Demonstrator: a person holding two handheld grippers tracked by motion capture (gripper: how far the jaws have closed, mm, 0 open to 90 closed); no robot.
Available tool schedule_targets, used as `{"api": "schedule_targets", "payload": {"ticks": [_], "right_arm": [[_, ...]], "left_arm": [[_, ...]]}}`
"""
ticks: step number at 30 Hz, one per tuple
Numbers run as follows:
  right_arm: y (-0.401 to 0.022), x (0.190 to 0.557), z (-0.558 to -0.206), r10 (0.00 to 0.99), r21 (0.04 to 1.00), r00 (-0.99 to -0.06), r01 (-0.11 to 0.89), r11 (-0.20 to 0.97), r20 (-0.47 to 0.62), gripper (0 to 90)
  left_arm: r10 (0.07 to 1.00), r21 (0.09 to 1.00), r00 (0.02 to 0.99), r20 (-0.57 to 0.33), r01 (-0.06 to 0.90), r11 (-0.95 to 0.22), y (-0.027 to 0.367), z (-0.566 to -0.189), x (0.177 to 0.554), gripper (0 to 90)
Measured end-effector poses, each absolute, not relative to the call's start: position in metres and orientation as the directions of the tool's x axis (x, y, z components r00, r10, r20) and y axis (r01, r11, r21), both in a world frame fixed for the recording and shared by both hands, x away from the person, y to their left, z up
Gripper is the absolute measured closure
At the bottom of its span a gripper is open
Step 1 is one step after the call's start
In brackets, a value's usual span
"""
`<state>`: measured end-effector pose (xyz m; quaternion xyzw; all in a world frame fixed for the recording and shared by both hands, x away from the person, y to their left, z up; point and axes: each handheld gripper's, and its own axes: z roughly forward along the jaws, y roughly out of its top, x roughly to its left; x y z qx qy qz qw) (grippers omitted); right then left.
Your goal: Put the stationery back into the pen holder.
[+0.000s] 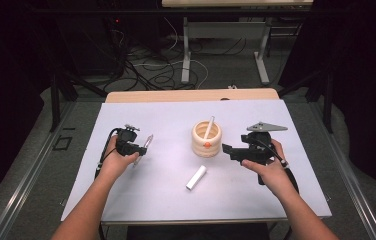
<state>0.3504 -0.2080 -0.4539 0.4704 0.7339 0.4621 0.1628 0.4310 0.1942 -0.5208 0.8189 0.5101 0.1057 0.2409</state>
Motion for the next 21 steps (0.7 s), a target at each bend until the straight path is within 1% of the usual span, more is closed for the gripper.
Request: {"api": "schedule_targets", "payload": {"ticks": [6, 15, 21], "right_arm": [[-0.214, 0.35, -0.457, 0.845, 0.829, -0.496, 0.546, 0.121, 0.203, 18.2], [-0.217, 0.349, -0.456, 0.847, 0.833, -0.493, 0.541, 0.118, 0.201, 18.4], [-0.217, 0.349, -0.458, 0.845, 0.829, -0.495, 0.546, 0.121, 0.202, 18.3]], "left_arm": [[0.879, 0.459, 0.471, -0.074, 0.798, -0.39, 0.193, -0.524, 0.436, 64.1], [0.881, 0.418, 0.469, -0.06, 0.813, -0.405, 0.192, -0.53, 0.439, 69.8], [0.877, 0.409, 0.477, -0.057, 0.813, -0.415, 0.19, -0.533, 0.441, 72.9]]}}
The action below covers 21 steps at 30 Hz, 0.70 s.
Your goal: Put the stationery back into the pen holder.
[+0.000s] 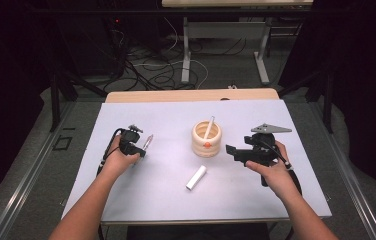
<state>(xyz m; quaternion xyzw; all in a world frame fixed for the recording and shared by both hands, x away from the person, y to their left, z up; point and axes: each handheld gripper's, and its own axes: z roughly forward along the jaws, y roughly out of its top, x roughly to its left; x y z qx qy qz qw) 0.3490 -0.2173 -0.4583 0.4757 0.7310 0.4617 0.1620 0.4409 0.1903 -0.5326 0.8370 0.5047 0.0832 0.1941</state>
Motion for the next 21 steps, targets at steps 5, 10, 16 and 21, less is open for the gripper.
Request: {"api": "schedule_targets", "payload": {"ticks": [5, 10, 16, 21], "right_arm": [[-0.2167, 0.3487, -0.4633, 0.843, 0.822, -0.498, 0.554, 0.13, 0.202, 18.3], [-0.2159, 0.3486, -0.4655, 0.842, 0.82, -0.5, 0.557, 0.134, 0.202, 18.3], [-0.2144, 0.348, -0.4659, 0.838, 0.818, -0.508, 0.557, 0.144, 0.198, 18.0], [-0.2145, 0.3482, -0.4666, 0.836, 0.819, -0.512, 0.555, 0.147, 0.198, 18.0]], "left_arm": [[0.87, 0.398, 0.491, -0.038, 0.807, -0.437, 0.1894, -0.5337, 0.4417, 76.2], [0.868, 0.39, 0.496, -0.031, 0.805, -0.447, 0.1885, -0.5332, 0.4424, 78.0], [0.865, 0.373, 0.501, -0.014, 0.806, -0.461, 0.1853, -0.5322, 0.4432, 79.3], [0.864, 0.36, 0.503, -0.005, 0.807, -0.468, 0.1834, -0.5314, 0.4441, 79.5]]}}
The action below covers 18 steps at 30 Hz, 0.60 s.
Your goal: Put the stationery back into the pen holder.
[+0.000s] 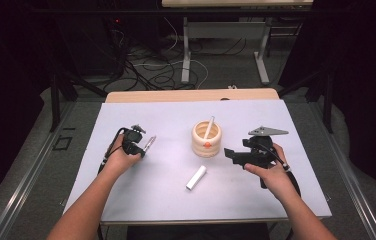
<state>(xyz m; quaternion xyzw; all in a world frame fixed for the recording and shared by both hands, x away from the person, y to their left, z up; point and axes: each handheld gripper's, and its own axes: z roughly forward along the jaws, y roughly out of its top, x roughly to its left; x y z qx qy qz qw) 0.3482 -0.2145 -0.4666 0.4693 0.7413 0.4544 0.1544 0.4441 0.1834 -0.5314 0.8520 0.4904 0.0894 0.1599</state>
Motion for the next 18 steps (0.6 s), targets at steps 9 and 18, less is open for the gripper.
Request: {"api": "schedule_targets", "payload": {"ticks": [9, 18], "right_arm": [[-0.216, 0.348, -0.466, 0.836, 0.823, -0.517, 0.547, 0.156, 0.185, 17.5], [-0.219, 0.349, -0.467, 0.838, 0.821, -0.516, 0.547, 0.162, 0.178, 17.6]], "left_arm": [[0.86, 0.37, 0.511, 0.008, 0.797, -0.477, 0.184, -0.53, 0.443, 79.5], [0.841, 0.426, 0.538, 0.067, 0.747, -0.511, 0.181, -0.515, 0.436, 79.5]]}}
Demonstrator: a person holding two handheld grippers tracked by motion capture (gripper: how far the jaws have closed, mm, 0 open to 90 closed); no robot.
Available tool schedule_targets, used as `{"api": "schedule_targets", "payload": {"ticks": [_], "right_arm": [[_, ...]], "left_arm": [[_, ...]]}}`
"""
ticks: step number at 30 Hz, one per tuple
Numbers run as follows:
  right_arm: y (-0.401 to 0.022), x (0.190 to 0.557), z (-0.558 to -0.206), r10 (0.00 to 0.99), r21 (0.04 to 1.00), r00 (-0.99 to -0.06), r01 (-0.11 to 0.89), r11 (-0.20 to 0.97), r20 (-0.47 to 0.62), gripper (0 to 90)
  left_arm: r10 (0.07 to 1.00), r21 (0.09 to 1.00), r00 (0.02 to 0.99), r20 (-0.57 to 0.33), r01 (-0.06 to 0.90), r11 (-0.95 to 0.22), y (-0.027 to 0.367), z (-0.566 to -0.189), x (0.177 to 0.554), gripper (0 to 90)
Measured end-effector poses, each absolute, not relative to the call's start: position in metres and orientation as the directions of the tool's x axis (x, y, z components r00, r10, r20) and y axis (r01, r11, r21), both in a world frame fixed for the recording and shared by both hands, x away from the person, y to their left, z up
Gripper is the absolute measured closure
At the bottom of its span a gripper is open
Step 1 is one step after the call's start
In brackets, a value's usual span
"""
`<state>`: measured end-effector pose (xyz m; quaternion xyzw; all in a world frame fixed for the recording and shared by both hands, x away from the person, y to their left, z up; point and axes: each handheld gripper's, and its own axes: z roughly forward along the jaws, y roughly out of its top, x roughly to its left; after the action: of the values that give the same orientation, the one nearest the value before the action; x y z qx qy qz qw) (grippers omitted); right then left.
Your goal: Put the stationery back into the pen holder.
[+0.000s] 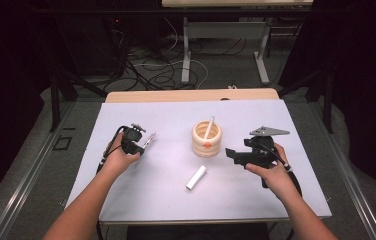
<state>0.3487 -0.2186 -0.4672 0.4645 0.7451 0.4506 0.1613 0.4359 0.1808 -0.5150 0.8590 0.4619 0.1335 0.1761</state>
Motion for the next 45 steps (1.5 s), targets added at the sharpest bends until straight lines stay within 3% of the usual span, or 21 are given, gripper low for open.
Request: {"api": "schedule_targets", "payload": {"ticks": [15, 25, 32, 45], "right_arm": [[-0.219, 0.348, -0.466, 0.829, 0.824, -0.525, 0.545, 0.156, 0.191, 17.9], [-0.22, 0.348, -0.465, 0.833, 0.832, -0.527, 0.529, 0.164, 0.171, 17.2], [-0.22, 0.347, -0.466, 0.83, 0.841, -0.537, 0.511, 0.178, 0.151, 17.0], [-0.221, 0.348, -0.467, 0.829, 0.836, -0.535, 0.52, 0.174, 0.161, 18.7]], "left_arm": [[0.784, 0.567, 0.607, 0.126, 0.604, -0.559, 0.165, -0.484, 0.416, 79.5], [0.696, 0.624, 0.667, 0.266, 0.431, -0.652, 0.146, -0.468, 0.397, 79.5], [0.63, 0.612, 0.687, 0.362, 0.334, -0.717, 0.136, -0.459, 0.384, 79.5], [0.547, 0.617, 0.648, 0.53, 0.148, -0.773, 0.119, -0.448, 0.363, 79.5]]}}
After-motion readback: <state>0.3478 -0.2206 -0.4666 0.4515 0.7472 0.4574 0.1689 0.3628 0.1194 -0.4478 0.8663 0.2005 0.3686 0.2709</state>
